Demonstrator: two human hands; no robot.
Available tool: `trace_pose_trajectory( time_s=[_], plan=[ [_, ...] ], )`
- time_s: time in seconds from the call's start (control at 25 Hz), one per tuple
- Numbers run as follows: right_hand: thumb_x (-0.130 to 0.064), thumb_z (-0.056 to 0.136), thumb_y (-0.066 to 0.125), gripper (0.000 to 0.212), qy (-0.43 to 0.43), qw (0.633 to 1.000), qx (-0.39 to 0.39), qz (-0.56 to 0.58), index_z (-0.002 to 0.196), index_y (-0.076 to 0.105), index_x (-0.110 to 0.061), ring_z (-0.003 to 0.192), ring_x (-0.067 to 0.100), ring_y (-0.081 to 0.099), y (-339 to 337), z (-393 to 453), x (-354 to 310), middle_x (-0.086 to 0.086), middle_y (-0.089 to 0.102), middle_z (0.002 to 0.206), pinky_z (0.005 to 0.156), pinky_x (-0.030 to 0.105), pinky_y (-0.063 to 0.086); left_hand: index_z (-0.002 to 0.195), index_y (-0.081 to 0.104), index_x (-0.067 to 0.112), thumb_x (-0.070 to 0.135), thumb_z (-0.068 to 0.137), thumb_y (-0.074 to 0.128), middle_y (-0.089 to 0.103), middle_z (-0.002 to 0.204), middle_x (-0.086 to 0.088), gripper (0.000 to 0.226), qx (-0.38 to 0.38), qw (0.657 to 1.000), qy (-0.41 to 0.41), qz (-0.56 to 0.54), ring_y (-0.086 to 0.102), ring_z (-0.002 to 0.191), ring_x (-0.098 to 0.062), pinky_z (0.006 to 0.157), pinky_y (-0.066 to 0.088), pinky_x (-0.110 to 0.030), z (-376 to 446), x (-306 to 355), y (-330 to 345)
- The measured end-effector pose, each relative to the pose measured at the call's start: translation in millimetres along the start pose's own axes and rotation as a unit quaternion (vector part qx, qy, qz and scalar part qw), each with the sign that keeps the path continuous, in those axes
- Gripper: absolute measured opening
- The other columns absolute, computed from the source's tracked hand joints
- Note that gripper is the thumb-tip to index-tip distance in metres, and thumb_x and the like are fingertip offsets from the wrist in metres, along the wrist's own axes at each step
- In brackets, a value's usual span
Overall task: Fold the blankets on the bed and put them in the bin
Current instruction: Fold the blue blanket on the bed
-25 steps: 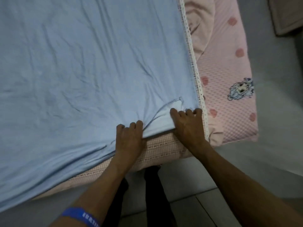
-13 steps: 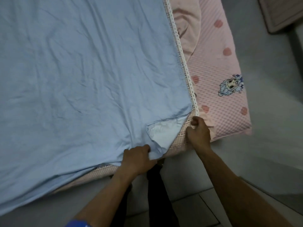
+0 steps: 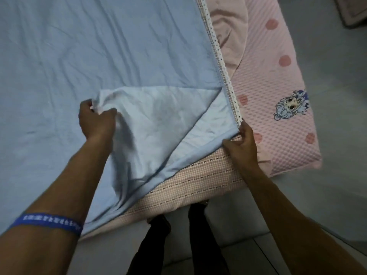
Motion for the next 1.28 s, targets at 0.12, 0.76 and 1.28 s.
trace_pose_trajectory(
  time_s=[0.12, 0.76, 1.28],
  plan=[
    [-0.007, 0.078, 0.076, 0.086, 0.032, 0.997, 0.013, 0.063, 0.149, 0.031, -0.02, 0.125, 0.015, 0.047, 13, 3, -12, 0.001, 0.046, 0.144, 0.108, 0.034, 0.04, 0.138, 0.043, 0.024, 0.026, 0.074, 0.069, 0.049, 0.136, -0.005, 0.069, 0.034, 0.941, 0.186, 0.28, 0.048, 0.122, -0.029, 0.101, 0.036, -0.045, -54, 2, 8],
    [-0.02, 0.076, 0.046, 0.035, -0.284, 0.677, -0.184, -0.653, 0.106, 0.063, -0.016, 0.086, 0.032, 0.057, 70, -73, -10, 0.01, 0.063, 0.104, 0.092, 0.052, 0.031, 0.119, 0.054, 0.022, 0.033, 0.071, 0.069, 0.052, 0.113, -0.005, 0.051, -0.24, 0.824, 0.243, 0.453, 0.051, 0.099, -0.031, 0.074, 0.044, -0.039, -196, -135, 73],
    [-0.021, 0.086, 0.046, 0.021, -0.361, 0.718, -0.165, -0.571, 0.095, 0.063, -0.013, 0.088, 0.034, 0.058, 166, -114, -107, 0.007, 0.065, 0.089, 0.087, 0.046, 0.036, 0.104, 0.057, 0.021, 0.031, 0.089, 0.053, 0.061, 0.105, -0.002, 0.018, -0.018, 0.958, 0.075, 0.277, 0.057, 0.098, -0.026, 0.079, 0.048, -0.038, -75, -98, -47]
  ],
)
Point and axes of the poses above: each hand's wrist, its own z-axis towards the middle knuckle, its own y-axis out of the palm, x = y × z, the point moved 9 cm from there along z, towards the middle knuckle
